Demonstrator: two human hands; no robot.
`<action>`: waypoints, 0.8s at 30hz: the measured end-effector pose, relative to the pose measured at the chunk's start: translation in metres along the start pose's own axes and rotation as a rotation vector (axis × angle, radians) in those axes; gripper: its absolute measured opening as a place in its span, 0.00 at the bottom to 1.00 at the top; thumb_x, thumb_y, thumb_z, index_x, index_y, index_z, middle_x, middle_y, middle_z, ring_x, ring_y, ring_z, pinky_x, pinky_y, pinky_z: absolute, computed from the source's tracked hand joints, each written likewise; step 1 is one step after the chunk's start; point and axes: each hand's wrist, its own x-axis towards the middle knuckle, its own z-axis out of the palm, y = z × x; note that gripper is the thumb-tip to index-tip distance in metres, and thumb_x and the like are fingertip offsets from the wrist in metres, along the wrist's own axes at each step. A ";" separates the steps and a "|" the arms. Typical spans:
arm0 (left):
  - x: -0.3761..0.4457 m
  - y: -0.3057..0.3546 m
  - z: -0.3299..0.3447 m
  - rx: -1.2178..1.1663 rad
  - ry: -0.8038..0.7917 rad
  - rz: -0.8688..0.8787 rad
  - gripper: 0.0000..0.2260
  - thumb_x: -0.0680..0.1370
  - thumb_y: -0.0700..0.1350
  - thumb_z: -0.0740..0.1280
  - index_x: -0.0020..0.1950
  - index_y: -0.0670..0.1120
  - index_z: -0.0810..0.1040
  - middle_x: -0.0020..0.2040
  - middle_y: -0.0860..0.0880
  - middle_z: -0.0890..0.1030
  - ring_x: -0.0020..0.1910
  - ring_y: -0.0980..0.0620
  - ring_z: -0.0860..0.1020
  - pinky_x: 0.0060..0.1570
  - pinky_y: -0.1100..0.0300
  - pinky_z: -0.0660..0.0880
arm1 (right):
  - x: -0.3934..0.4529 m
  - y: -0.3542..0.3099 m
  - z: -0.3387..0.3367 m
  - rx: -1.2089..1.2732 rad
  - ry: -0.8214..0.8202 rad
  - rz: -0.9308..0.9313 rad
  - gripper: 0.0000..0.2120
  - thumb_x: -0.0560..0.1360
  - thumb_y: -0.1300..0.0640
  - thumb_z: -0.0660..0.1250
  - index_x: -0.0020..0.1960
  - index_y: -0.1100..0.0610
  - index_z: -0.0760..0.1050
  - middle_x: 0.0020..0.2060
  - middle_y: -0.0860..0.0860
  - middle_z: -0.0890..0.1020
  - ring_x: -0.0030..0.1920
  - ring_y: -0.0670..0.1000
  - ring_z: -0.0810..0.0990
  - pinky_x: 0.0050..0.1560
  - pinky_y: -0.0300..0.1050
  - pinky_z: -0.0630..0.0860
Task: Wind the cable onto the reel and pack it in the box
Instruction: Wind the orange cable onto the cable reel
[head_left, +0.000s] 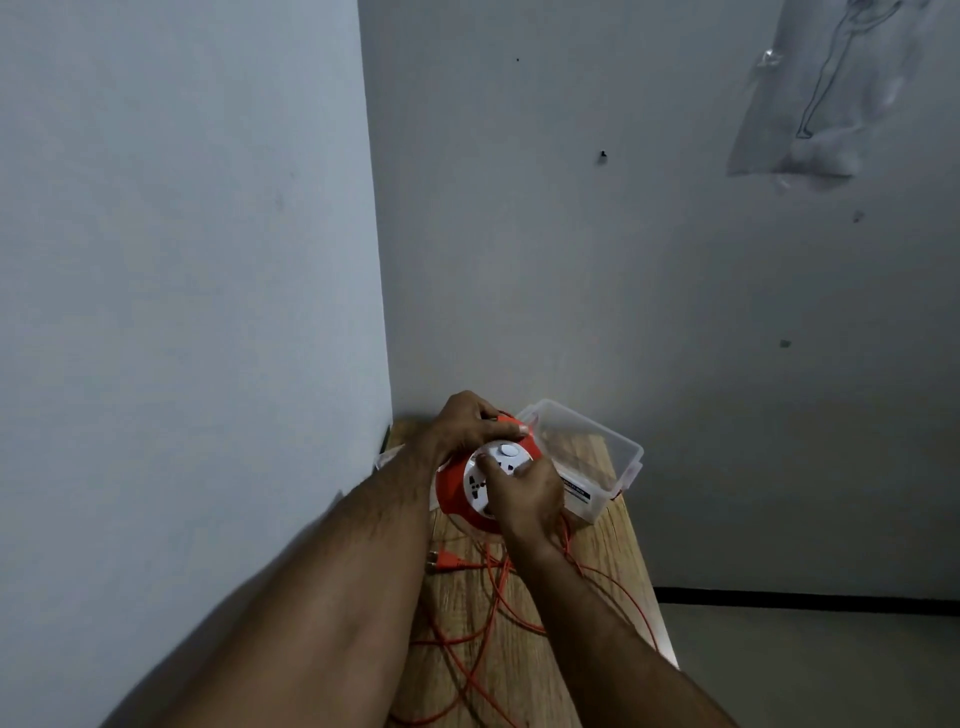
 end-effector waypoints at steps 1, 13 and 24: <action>0.000 -0.001 -0.001 0.006 0.001 -0.002 0.09 0.66 0.62 0.81 0.33 0.58 0.87 0.36 0.55 0.88 0.32 0.57 0.86 0.29 0.67 0.77 | -0.002 0.000 -0.001 0.038 -0.018 -0.053 0.17 0.72 0.48 0.76 0.54 0.57 0.79 0.47 0.51 0.84 0.48 0.51 0.85 0.45 0.44 0.82; 0.001 0.009 -0.015 0.028 0.016 0.005 0.18 0.70 0.61 0.78 0.51 0.49 0.89 0.43 0.54 0.88 0.43 0.53 0.86 0.42 0.59 0.79 | 0.028 0.022 -0.037 -0.988 -0.339 -1.369 0.34 0.69 0.51 0.75 0.72 0.52 0.67 0.68 0.57 0.72 0.68 0.59 0.72 0.64 0.64 0.71; 0.002 0.003 -0.004 0.041 -0.016 -0.023 0.15 0.68 0.62 0.80 0.40 0.50 0.87 0.38 0.52 0.87 0.42 0.46 0.86 0.41 0.57 0.80 | 0.018 0.011 -0.028 -1.061 -0.283 -1.062 0.40 0.69 0.41 0.76 0.73 0.55 0.66 0.71 0.62 0.70 0.62 0.62 0.79 0.63 0.62 0.76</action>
